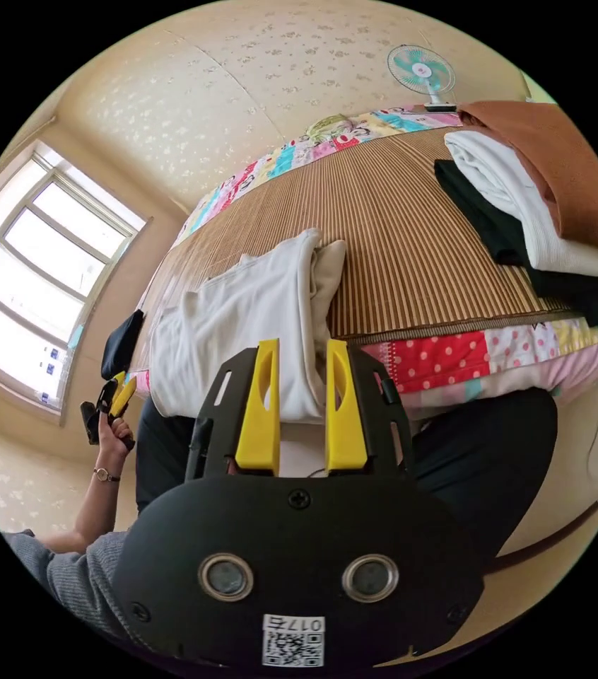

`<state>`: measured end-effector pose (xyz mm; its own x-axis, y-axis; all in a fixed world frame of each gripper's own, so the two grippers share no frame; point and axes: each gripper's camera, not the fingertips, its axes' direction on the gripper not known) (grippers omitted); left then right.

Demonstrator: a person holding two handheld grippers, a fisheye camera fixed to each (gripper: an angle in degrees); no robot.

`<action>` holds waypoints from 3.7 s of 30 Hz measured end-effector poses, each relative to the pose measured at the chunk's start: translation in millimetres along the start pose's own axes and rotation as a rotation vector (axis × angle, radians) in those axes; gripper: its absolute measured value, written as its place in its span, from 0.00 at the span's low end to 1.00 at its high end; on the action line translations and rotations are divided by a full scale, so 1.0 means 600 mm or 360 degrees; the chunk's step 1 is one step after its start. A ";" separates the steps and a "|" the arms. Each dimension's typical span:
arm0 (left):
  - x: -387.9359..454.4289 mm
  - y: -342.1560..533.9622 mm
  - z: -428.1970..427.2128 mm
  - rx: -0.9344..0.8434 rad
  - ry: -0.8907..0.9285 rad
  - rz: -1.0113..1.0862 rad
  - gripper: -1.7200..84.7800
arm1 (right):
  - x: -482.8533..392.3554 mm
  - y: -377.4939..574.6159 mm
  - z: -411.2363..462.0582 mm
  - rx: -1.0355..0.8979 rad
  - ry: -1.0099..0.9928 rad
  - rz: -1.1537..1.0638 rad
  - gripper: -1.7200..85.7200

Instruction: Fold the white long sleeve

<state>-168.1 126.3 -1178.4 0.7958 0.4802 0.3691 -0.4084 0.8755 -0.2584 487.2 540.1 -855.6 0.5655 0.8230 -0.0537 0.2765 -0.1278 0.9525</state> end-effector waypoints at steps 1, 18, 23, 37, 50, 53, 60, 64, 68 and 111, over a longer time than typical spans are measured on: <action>-0.002 -0.005 0.017 -0.0088 0.0037 0.0034 0.19 | 0.006 0.013 0.004 -0.0017 -0.0054 0.0029 0.13; -0.011 -0.059 0.194 -0.1115 0.0027 -0.0021 0.14 | -0.026 0.090 -0.021 0.0028 -0.0078 -0.0047 0.15; 0.028 -0.060 0.185 -0.1134 -0.0001 0.0099 0.08 | 0.023 0.133 -0.036 0.0021 -0.0078 0.0020 0.13; 0.625 -0.047 0.346 -0.0980 -0.0285 0.1139 0.08 | 0.183 0.222 -0.154 0.0327 -0.0328 0.0364 0.12; 0.542 0.107 0.420 -0.1127 0.0661 0.1057 0.15 | 0.268 0.246 -0.159 0.0268 -0.0412 0.0437 0.16; 0.459 0.063 0.369 -0.0901 0.0668 0.0813 0.12 | 0.274 0.242 -0.141 0.0234 -0.0485 0.0437 0.17; 0.220 0.021 0.331 -0.0543 0.0349 0.0268 0.22 | 0.255 0.181 -0.096 0.0041 -0.0689 0.0296 0.24; 0.120 0.027 0.339 -0.0551 0.0346 0.0064 0.22 | 0.267 0.106 -0.085 -0.0121 -0.0752 0.0166 0.29; 0.116 0.013 0.347 -0.0501 0.0358 0.0082 0.22 | 0.280 0.047 -0.074 -0.0186 -0.0721 0.0124 0.32; 0.767 -0.139 0.796 -0.1648 0.1362 0.1052 0.22 | 0.641 -0.213 -0.610 0.0753 -0.1319 -0.0037 0.18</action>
<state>18.5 300.5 -560.8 0.7624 0.2662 -0.5899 -0.5916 -0.0829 -0.8020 384.7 1075.4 -888.2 0.8763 0.1972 -0.4395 0.4775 -0.4764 0.7383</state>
